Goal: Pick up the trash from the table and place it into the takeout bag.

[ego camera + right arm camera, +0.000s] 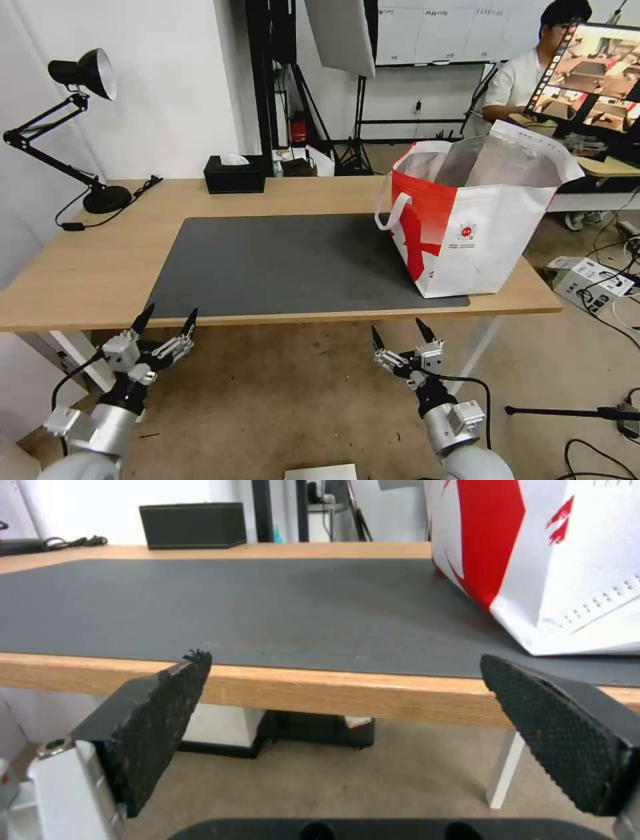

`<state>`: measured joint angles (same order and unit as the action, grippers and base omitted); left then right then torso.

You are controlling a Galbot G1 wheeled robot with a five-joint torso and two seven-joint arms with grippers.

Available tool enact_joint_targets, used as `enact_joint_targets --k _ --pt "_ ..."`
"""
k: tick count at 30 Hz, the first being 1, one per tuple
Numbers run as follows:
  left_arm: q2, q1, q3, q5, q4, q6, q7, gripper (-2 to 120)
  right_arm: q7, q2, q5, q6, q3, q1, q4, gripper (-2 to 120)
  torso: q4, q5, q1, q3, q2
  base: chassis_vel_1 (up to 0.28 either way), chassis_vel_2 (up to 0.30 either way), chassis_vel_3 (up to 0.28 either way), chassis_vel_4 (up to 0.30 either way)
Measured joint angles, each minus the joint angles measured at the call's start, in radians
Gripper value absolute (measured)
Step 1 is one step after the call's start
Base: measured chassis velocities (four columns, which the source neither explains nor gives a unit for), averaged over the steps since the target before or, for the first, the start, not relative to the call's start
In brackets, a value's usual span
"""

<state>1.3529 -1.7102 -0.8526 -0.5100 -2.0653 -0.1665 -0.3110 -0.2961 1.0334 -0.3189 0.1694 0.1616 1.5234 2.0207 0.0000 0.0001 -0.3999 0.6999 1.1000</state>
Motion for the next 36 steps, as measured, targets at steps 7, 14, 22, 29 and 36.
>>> enact_joint_targets --k 7,14,22,29,36 --pt "0.083 -0.063 0.001 0.089 -0.042 -0.044 0.066 100 0.0 0.0 0.0 0.0 0.0 0.0 0.0 100 0.0 -0.0001 0.0 0.0 0.0 0.0 0.0 0.0 0.0" --pt "0.104 -0.082 0.006 0.106 -0.045 -0.077 0.075 100 0.0 0.0 0.0 0.0 0.0 0.0 0.0 100 0.0 -0.0001 0.0 0.0 0.0 0.0 0.0 0.0 0.0" --pt "0.112 -0.084 0.013 0.108 -0.045 -0.09 0.076 100 0.0 0.0 0.0 0.0 0.0 0.0 0.0 100 0.0 -0.0001 0.0 0.0 0.0 0.0 0.0 0.0 0.0" --pt "0.111 -0.083 0.014 0.107 -0.045 -0.09 0.077 100 0.0 0.0 0.0 0.0 0.0 0.0 0.0 100 0.0 -0.0001 0.0 0.0 0.0 0.0 0.0 0.0 0.0" --pt "0.11 -0.082 0.014 0.107 -0.045 -0.09 0.077 100 0.0 0.0 0.0 0.0 0.0 0.0 0.0 100 0.0 -0.0001 0.0 0.0 0.0 0.0 0.0 0.0 0.0"
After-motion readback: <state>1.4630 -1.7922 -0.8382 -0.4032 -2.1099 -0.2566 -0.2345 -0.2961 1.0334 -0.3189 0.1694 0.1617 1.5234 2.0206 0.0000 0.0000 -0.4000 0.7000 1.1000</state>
